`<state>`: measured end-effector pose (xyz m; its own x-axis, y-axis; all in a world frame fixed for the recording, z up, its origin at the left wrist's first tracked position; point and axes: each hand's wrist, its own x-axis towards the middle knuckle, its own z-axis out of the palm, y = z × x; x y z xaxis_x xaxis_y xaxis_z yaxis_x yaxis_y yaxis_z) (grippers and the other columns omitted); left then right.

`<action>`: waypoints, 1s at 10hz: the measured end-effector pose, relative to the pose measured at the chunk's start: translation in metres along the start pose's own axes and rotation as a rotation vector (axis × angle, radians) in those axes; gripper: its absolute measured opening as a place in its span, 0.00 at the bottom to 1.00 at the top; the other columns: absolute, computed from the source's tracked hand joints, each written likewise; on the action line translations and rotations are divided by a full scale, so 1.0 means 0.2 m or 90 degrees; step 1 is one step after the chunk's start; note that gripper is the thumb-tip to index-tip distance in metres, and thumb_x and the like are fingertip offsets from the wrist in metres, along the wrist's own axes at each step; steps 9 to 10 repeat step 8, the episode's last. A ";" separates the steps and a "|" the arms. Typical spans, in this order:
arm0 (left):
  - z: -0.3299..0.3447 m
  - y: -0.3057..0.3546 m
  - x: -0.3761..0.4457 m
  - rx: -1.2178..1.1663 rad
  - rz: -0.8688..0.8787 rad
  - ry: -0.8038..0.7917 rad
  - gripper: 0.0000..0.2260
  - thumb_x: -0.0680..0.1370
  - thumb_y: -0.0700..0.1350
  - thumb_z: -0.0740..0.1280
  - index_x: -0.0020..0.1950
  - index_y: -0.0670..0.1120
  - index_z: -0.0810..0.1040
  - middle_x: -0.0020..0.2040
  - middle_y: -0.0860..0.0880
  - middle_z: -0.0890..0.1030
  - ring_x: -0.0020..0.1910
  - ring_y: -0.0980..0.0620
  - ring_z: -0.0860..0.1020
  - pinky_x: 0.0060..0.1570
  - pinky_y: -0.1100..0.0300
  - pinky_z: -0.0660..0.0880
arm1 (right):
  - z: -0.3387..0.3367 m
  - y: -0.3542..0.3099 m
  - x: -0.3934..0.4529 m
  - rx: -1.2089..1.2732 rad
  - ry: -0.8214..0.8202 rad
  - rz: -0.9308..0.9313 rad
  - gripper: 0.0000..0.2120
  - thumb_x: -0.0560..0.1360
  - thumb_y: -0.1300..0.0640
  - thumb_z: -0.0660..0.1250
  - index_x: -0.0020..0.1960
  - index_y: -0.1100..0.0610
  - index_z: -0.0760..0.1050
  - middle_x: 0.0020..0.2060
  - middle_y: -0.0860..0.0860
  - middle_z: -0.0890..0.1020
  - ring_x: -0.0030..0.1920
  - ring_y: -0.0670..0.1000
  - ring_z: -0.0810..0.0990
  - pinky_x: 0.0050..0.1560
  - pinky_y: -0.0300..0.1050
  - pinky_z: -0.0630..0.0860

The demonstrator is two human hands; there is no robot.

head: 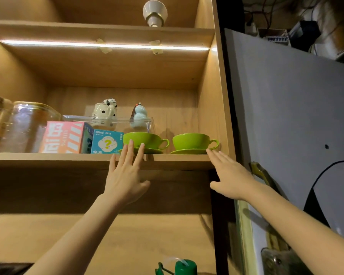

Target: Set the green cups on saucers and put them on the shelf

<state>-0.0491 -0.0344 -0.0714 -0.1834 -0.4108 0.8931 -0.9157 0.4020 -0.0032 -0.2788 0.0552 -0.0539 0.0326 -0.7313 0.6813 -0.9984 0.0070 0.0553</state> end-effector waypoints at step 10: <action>-0.10 0.07 0.04 -0.024 -0.009 -0.051 0.39 0.73 0.56 0.62 0.75 0.52 0.41 0.77 0.42 0.41 0.76 0.44 0.45 0.74 0.45 0.51 | -0.07 -0.03 -0.04 0.279 0.036 0.049 0.37 0.74 0.52 0.63 0.75 0.48 0.45 0.74 0.53 0.62 0.71 0.55 0.64 0.67 0.52 0.67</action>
